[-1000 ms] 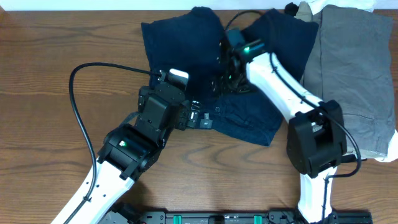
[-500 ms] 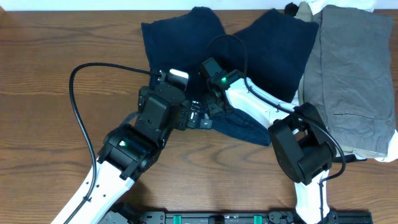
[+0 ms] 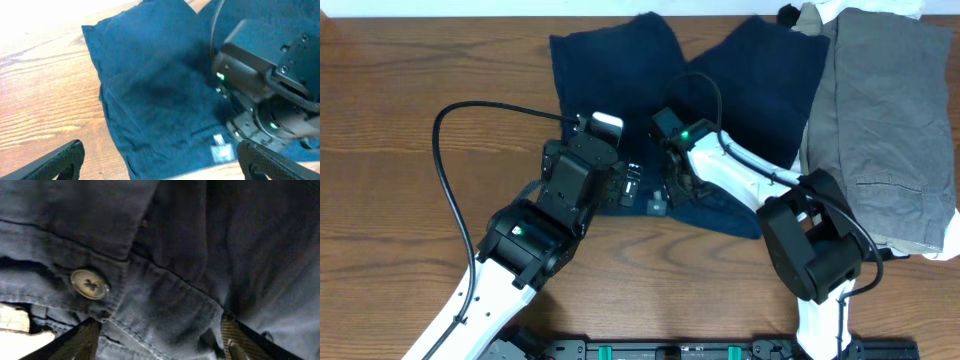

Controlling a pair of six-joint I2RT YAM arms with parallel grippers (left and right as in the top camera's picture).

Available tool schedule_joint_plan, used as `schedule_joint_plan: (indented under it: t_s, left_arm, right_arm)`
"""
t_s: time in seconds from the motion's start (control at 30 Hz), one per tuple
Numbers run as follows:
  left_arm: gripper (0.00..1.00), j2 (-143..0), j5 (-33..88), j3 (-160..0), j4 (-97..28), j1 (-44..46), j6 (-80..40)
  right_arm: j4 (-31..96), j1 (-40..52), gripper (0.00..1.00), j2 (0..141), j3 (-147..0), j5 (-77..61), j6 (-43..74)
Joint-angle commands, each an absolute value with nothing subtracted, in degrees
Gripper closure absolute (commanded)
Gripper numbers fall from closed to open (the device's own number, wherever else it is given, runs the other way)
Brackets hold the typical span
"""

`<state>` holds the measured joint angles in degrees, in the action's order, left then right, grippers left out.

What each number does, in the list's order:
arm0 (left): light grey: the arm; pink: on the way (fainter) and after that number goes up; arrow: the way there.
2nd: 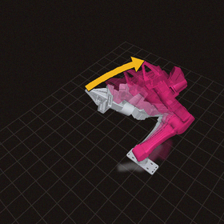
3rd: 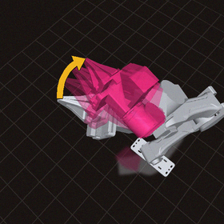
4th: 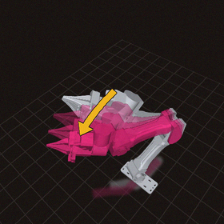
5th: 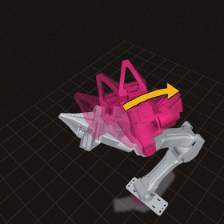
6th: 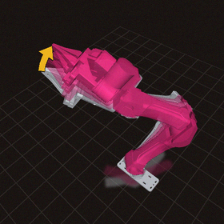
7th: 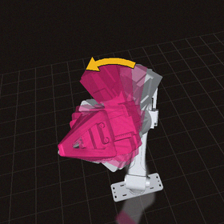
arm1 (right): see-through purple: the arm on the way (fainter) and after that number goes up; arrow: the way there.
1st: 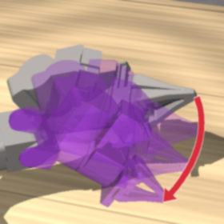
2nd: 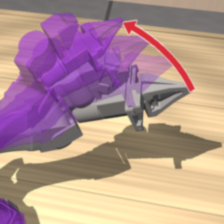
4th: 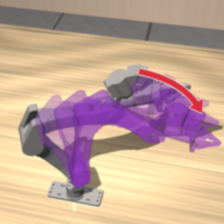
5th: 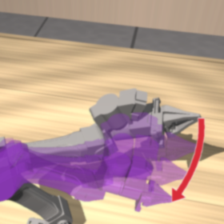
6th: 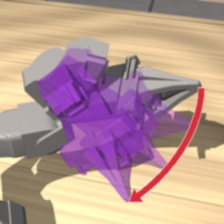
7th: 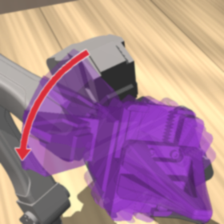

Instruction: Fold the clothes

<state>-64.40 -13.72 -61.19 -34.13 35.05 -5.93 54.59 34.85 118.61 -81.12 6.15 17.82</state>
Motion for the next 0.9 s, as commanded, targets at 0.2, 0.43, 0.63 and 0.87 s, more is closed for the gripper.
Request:
schedule_joint_plan:
  t_s: [0.2, 0.43, 0.63, 0.87]
  left_arm:
    - [0.02, -64.34, -14.26, -62.48, -34.30, 35.16, -5.61]
    - [0.02, -64.34, -14.26, -62.48, -34.94, 35.16, -5.61]
    - [0.02, -64.34, -14.26, -62.48, -35.16, 35.18, -5.61]
    - [0.02, -64.34, -14.24, -62.48, -35.18, 35.18, -5.61]
  right_arm:
    - [61.25, 38.39, 0.23, 119.87, -77.76, -1.72, 18.15]
    - [65.89, 39.00, 0.21, 117.25, -77.76, -10.83, 17.10]
    - [64.45, 36.07, 0.16, 107.48, -77.89, -11.18, 17.80]
    - [59.75, 26.11, 0.13, 95.35, -77.89, -7.31, 18.41]
